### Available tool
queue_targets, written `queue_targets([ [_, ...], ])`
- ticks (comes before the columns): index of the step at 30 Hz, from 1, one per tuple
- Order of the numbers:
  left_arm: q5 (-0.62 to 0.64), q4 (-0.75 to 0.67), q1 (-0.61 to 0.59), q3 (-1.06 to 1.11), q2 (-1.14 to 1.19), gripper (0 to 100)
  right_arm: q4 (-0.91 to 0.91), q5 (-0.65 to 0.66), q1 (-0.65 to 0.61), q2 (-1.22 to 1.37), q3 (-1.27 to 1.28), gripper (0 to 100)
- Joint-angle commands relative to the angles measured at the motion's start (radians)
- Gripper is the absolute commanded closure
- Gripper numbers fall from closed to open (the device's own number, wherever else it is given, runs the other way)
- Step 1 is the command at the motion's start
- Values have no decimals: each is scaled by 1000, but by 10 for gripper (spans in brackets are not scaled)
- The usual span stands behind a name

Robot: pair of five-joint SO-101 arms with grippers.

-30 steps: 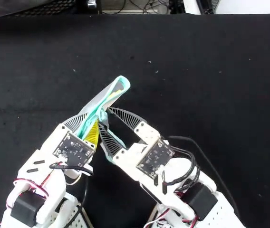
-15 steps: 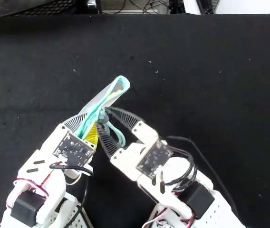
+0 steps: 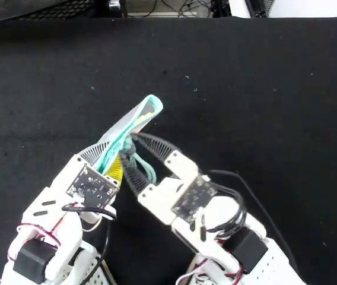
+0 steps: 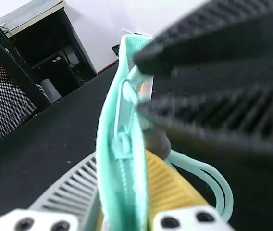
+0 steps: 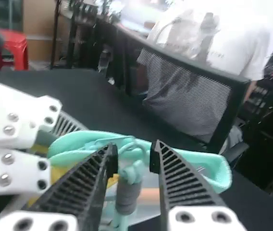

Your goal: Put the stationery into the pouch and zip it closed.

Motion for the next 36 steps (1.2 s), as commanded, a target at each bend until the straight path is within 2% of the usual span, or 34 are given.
queue_targets([
  [1, 9, 8, 2, 10, 3, 970, -51, -5, 26, 101, -10, 871],
  [19, 6, 8, -5, 15, 3, 970, -3, -3, 32, 77, -31, 872],
  [25, 6, 8, -5, 15, 3, 970, 35, -5, 100, 18, -30, 872],
  [36, 6, 8, -5, 13, 3, 970, 28, -5, 100, 7, -33, 872],
])
